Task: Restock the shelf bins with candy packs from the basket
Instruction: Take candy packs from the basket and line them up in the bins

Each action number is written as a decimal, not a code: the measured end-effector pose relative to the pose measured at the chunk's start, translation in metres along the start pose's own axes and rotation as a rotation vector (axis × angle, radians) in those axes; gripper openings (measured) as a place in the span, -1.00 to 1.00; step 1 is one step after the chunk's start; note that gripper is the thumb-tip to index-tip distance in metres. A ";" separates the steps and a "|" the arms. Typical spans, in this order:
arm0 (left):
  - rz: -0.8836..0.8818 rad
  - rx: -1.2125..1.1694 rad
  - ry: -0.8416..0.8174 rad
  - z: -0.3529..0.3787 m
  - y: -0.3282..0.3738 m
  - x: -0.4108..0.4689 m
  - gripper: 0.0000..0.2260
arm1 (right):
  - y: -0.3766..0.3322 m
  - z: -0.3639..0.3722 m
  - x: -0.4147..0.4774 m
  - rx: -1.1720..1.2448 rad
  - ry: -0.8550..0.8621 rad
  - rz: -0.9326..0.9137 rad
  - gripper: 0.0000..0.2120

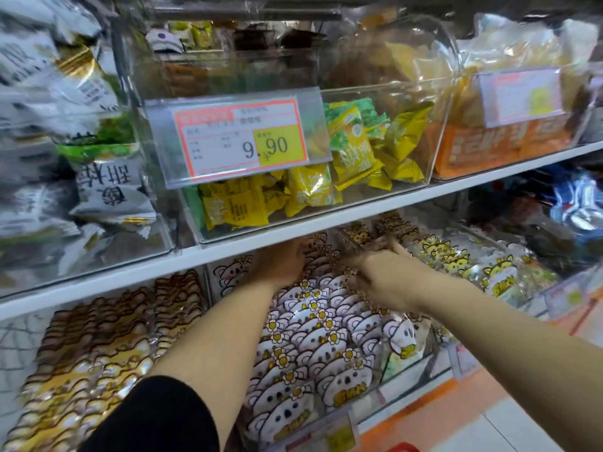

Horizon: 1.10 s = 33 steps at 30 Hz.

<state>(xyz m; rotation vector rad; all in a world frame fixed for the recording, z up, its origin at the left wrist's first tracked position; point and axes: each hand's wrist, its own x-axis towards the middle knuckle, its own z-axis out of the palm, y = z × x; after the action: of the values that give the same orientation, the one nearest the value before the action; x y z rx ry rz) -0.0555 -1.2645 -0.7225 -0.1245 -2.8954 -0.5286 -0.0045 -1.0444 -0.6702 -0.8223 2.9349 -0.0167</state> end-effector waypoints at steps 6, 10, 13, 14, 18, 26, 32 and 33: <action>-0.125 0.035 -0.147 0.007 -0.003 0.014 -0.62 | -0.009 0.002 -0.043 0.074 -0.083 -0.079 -0.62; -0.083 0.146 -0.219 0.015 0.006 0.012 -0.61 | -0.005 0.029 -0.030 -0.043 -0.031 -0.079 -0.51; -0.095 0.134 -0.256 0.014 0.009 0.015 -0.61 | -0.001 0.045 -0.024 -0.029 0.146 -0.084 -0.34; -0.093 0.136 -0.264 0.011 0.011 0.014 -0.60 | -0.002 0.044 -0.025 0.032 0.188 -0.078 -0.37; -0.049 0.099 -0.111 -0.016 0.042 -0.017 -0.60 | -0.002 0.023 -0.059 0.454 0.558 -0.008 -0.59; 0.327 -0.005 -0.438 -0.013 0.090 -0.117 -0.70 | -0.032 0.080 -0.130 0.474 0.590 0.219 -0.38; 0.339 0.238 -0.359 -0.004 0.093 -0.124 -0.67 | -0.029 0.070 -0.105 0.227 0.444 0.352 -0.36; 0.346 0.246 -0.361 -0.003 0.091 -0.123 -0.63 | -0.028 0.069 -0.102 0.203 0.415 0.347 -0.37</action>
<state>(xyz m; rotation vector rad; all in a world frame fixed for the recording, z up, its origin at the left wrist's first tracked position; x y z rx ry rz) 0.0763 -1.1862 -0.7142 -0.7360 -3.1442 -0.0936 0.1032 -1.0149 -0.7290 -0.2999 3.3385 -0.5087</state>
